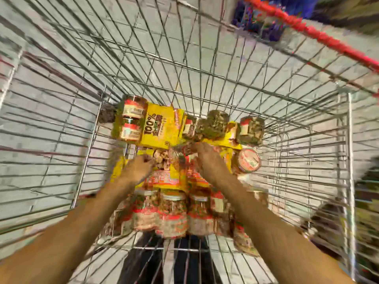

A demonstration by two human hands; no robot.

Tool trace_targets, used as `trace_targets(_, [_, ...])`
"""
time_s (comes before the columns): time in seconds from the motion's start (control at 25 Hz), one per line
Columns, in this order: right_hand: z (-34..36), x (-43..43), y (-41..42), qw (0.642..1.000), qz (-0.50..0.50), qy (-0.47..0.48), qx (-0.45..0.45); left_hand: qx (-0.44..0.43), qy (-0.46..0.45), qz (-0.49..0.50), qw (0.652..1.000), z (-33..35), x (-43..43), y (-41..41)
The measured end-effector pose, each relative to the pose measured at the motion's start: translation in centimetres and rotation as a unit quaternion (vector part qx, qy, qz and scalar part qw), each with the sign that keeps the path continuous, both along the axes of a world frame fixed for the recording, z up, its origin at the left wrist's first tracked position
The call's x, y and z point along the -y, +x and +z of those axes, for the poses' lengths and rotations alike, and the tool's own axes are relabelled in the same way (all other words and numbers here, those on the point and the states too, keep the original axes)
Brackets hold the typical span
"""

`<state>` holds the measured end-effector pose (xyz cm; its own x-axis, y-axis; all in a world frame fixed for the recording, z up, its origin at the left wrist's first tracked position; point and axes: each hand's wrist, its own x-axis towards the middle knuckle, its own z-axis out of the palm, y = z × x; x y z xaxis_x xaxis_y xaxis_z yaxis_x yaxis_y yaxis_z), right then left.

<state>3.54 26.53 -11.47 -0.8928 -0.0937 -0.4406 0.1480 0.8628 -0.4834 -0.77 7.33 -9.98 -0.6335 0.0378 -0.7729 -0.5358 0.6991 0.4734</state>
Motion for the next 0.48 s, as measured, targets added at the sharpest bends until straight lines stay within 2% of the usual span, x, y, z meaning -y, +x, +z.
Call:
trace_targets(0.04, [-2.9, 0.7, -0.6, 0.997, 0.066, 0.024, -0.025, -0.023, -0.024, 0.020, 0.999, -2.2, 0.7, -1.0])
trace_targets(0.16, [-9.6, 2.5, -2.2, 0.972, 0.154, 0.090, -0.152, -0.147, -0.127, 0.080, 0.978, -7.8, 3.1, -5.0])
trace_targets(0.24, [-12.4, 3.1, -2.5, 0.966, 0.205, 0.126, -0.095, -0.203, -0.199, 0.041, 0.958, -11.2, 4.7, -7.6])
trace_targets(0.28, [-13.8, 2.9, -2.8, 0.968, 0.208, 0.124, -0.071, -0.208, -0.204, 0.026, 0.956, -12.9, 5.2, -8.7])
trace_targets(0.36, [-15.8, 2.4, -3.6, 0.960, 0.230, 0.135, -0.091, -0.197, -0.181, 0.020, 0.963, -15.8, 5.3, -10.3])
trace_targets(0.44, [-16.5, 2.2, -4.5, 0.946, 0.265, 0.141, -0.124, -0.204, -0.230, -0.020, 0.952, -18.6, 4.8, -10.9])
trace_targets(0.48, [-16.5, 2.0, -4.9, 0.954, 0.251, 0.122, -0.111, -0.216, -0.262, -0.031, 0.940, -19.4, 4.3, -10.6])
